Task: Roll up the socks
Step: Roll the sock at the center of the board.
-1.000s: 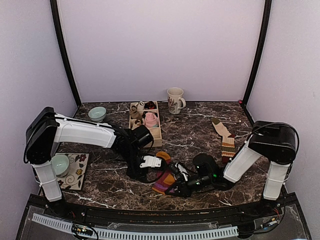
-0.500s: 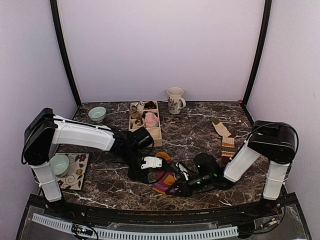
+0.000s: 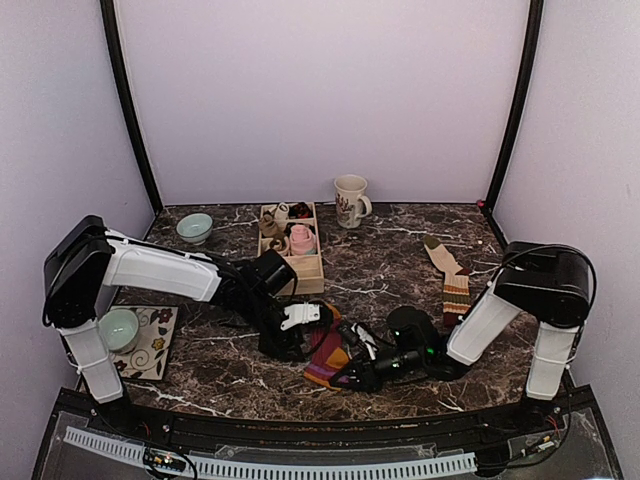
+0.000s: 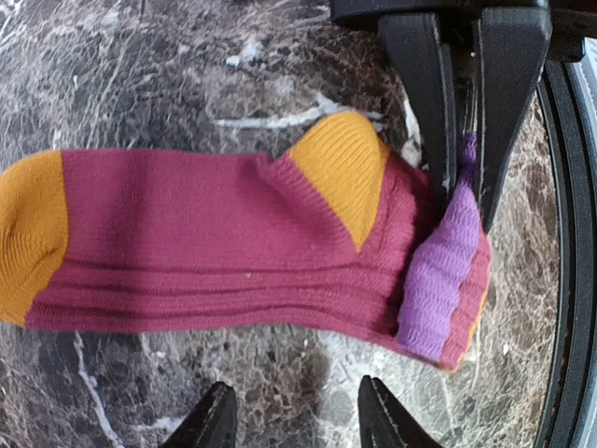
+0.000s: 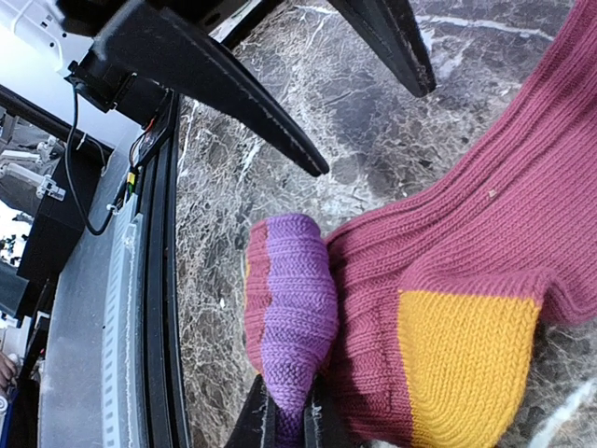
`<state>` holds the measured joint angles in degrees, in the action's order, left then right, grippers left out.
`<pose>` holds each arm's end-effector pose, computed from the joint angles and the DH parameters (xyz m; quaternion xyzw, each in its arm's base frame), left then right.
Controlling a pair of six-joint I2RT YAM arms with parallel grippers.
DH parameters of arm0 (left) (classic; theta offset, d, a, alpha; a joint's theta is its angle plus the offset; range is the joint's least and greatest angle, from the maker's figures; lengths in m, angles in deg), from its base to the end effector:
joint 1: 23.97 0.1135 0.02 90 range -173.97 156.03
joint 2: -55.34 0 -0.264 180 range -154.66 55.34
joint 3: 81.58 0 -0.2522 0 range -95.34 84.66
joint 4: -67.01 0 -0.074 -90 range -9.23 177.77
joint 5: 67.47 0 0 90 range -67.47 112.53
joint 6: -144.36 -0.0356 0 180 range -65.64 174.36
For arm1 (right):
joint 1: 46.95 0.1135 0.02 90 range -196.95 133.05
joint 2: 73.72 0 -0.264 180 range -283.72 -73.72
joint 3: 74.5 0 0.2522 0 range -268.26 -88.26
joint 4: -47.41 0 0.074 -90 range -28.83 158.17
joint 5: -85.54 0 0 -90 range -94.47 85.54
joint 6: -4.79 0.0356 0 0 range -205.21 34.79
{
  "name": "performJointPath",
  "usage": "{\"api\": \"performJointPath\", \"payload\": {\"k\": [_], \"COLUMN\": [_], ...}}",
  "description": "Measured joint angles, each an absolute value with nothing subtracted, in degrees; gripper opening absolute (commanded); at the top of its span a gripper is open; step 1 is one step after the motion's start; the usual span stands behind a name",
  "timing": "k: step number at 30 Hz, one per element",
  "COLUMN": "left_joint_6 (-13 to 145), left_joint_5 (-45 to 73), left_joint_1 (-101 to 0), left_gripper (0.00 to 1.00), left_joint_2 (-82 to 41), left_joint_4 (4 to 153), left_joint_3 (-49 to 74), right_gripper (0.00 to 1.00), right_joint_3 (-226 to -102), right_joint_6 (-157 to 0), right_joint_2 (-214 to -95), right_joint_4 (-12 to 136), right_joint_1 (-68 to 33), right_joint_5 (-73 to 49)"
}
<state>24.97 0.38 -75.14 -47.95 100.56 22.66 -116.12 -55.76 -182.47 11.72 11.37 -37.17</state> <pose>0.2128 -0.2858 0.1602 0.6510 0.6940 -0.2290 0.2055 0.1368 0.2582 0.0769 -0.3420 0.7762 0.5023 0.1680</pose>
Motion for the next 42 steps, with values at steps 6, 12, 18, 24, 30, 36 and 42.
{"api": "performJointPath", "payload": {"k": [6,12,18,24,30,36,42], "left_joint_6": [22.46,20.36,16.86,14.55,12.6,10.88,9.52], "left_joint_5": [-0.37,-2.18,-3.41,-4.56,-3.14,0.44,3.54], "left_joint_1": [-74.66,-74.82,-78.51,-85.66,-85.83,-85.74,-85.74], "left_gripper": [0.47,0.43,0.39,0.32,0.31,0.32,0.32], "left_joint_2": [-46.37,-42.92,-40.17,-44.38,-46.02,-46.07,-46.26], "left_joint_4": [99.56,100.63,104.8,106.18,103.66,99.42,95.99], "left_joint_3": [26.81,26.4,22.92,18.96,21.08,24.36,25.76], "right_gripper": [0.0,0.0,0.0,0.0,0.0,0.0,0.0], "right_joint_3": [-115.26,-115.61,-115.92,-117.3,-118.78,-120.07,-120.62], "right_joint_6": [-55.93,-55.14,-53.72,-51.45,-49.29,-47.56,-46.69], "right_joint_2": [-182.2,-182.42,-181.96,-181.15,-182.27,-182.99,-183.06], "right_joint_4": [10.56,10.3,12.29,16.38,17.73,19.33,20.44], "right_joint_1": [11.77,11.77,11.66,11.46,10.94,10.28,9.98], "right_joint_5": [-35.12,-35.1,-34.88,-35.29,-37.68,-39.75,-40.69]}}
